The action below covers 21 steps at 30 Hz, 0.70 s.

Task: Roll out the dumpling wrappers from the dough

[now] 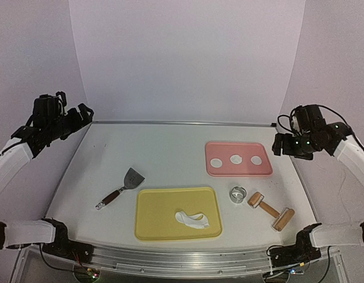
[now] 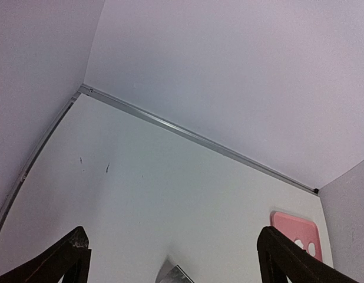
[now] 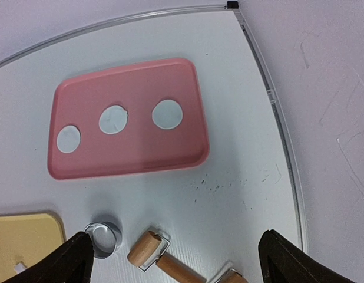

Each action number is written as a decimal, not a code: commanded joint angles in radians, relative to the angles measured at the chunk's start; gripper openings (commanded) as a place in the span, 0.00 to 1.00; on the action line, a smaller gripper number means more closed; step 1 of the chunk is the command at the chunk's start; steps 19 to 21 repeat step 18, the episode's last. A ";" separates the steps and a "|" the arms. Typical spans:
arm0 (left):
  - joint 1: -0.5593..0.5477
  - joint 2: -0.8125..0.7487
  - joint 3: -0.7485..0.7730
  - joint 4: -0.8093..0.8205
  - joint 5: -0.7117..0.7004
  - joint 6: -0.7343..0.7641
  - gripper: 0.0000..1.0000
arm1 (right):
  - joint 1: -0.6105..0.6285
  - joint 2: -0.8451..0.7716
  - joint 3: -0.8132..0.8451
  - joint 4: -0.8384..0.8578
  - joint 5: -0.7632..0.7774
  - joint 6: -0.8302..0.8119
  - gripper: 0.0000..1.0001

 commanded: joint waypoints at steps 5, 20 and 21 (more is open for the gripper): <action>-0.001 -0.173 -0.274 0.120 -0.053 0.065 1.00 | 0.004 -0.174 -0.228 0.129 0.100 -0.072 0.98; 0.001 -0.239 -0.293 0.060 -0.094 0.057 1.00 | 0.004 -0.201 -0.244 0.128 0.101 -0.044 0.98; 0.001 -0.239 -0.293 0.060 -0.094 0.057 1.00 | 0.004 -0.201 -0.244 0.128 0.101 -0.044 0.98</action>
